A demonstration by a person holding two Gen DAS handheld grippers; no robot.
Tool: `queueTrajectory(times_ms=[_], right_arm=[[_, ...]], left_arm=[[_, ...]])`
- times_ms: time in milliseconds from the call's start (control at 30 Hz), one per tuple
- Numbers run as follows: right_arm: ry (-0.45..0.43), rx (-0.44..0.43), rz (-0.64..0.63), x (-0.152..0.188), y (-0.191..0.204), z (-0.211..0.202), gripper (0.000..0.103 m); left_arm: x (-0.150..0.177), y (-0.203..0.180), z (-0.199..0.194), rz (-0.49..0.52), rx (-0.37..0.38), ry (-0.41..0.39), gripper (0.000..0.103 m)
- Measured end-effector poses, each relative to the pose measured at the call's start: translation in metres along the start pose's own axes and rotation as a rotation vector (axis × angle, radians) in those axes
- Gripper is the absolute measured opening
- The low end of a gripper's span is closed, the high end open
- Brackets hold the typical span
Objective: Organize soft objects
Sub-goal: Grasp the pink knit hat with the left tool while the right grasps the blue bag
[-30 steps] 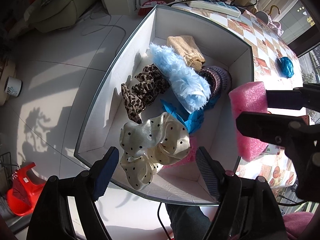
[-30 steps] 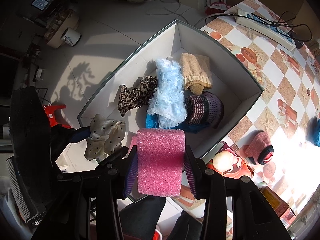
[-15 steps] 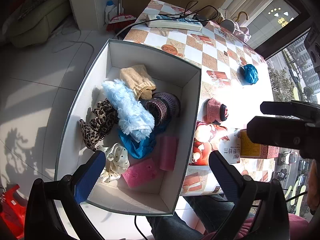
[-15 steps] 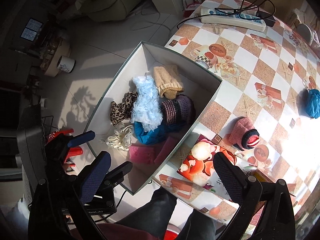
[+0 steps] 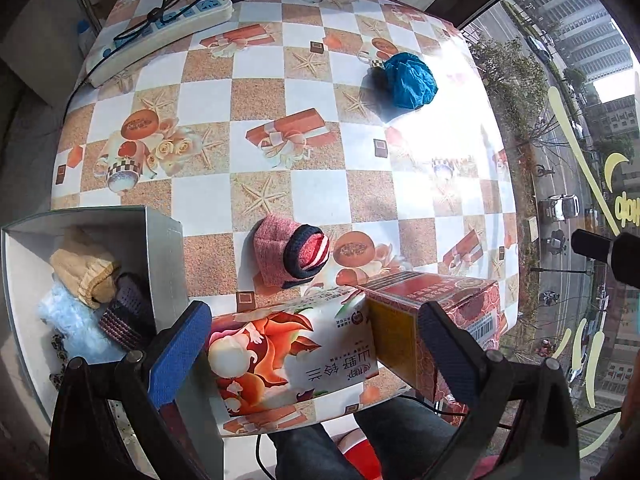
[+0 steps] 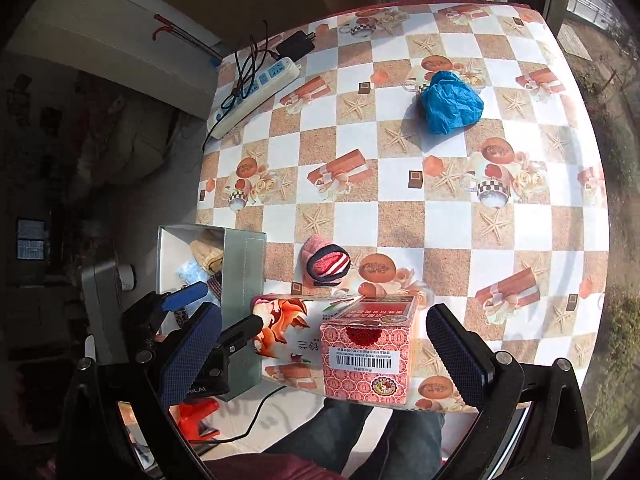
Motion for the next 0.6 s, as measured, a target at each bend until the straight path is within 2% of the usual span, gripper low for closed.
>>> queueTrajectory(times_ms=[133,267,400,500,600], right_arm=[[0.012,0.025,0.084,-0.004,-0.046,0.007,0.103],[0.046,0.032,0.123,-0.009,-0.079,0.021,0.103],[0.075,0.058,0.120,-0.018,-0.097,0.037,0.103],[0.090,0.071,0.104,-0.027,-0.103,0.047,0.103],[0.091,0.095,0.074,-0.045,-0.106,0.057,0.103]], left_arm=[[-0.022,-0.001,0.052,-0.035,0.001,0.126,0.103],[-0.031,0.006,0.091,-0.062,-0.040,0.222,0.103],[-0.031,0.015,0.119,-0.102,-0.078,0.306,0.103],[-0.031,0.018,0.132,-0.146,-0.060,0.347,0.103],[-0.027,0.020,0.144,-0.184,-0.056,0.406,0.097]])
Point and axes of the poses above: each gripper's, at about its wrist camera, not at the fingertips, and z roughly the way its jaws point, y to its left, x to its underside, the point moved 6 cm from there along z, roughly the way its jaws point, and after that the axes turned 7 degrees about z, right-handed, at the moved point
